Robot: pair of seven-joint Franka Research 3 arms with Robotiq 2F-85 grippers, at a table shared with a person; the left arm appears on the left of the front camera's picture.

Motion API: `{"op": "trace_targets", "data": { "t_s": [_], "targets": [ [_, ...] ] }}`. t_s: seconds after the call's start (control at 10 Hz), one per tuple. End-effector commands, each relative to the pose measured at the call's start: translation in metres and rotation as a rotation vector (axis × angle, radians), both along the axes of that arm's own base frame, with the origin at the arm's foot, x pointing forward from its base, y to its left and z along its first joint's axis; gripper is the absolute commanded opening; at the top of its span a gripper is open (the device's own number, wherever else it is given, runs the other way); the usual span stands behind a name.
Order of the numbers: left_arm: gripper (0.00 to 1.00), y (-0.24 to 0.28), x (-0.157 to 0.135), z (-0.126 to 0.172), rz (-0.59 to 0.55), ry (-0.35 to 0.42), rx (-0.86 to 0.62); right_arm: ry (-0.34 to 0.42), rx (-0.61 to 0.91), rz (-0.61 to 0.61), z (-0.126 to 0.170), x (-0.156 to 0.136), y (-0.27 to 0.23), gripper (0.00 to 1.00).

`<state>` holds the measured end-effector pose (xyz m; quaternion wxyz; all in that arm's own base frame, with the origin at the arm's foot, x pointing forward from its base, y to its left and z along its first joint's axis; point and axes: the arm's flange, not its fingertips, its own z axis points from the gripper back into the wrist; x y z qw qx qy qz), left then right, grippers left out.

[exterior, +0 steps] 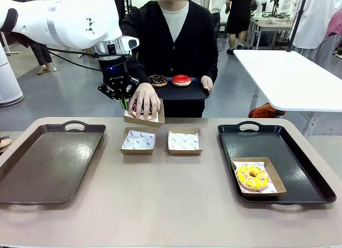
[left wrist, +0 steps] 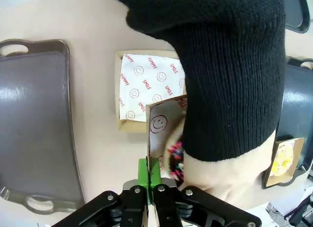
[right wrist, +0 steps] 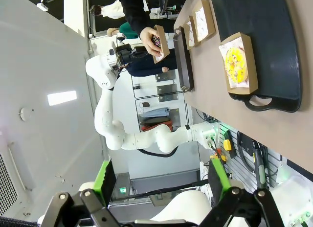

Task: Individually package the donuts and arrange them on the tray.
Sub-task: Place the picked Paper togo box on the Handle tray while simultaneously picking up another Paper togo box from the table with the other hand.

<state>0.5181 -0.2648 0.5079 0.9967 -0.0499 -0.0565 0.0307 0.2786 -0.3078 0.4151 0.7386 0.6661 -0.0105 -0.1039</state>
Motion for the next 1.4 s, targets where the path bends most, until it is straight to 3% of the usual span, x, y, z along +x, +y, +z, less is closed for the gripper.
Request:
{"op": "trace_targets", "data": {
  "t_s": [0.0,1.2,1.3],
  "targets": [
    [0.0,0.002,-0.003,0.002,0.001,-0.005,0.002,0.0,0.0,-0.002,0.0,0.0,0.0,1.0],
    [0.0,0.002,-0.003,0.002,0.001,-0.005,0.002,0.0,0.0,0.0,0.0,0.0,0.0,1.0],
    [0.01,0.0,0.0,0.0,0.0,0.0,0.0,-0.01,-0.035,0.008,-0.001,0.013,-0.001,1.0]
  ]
}}
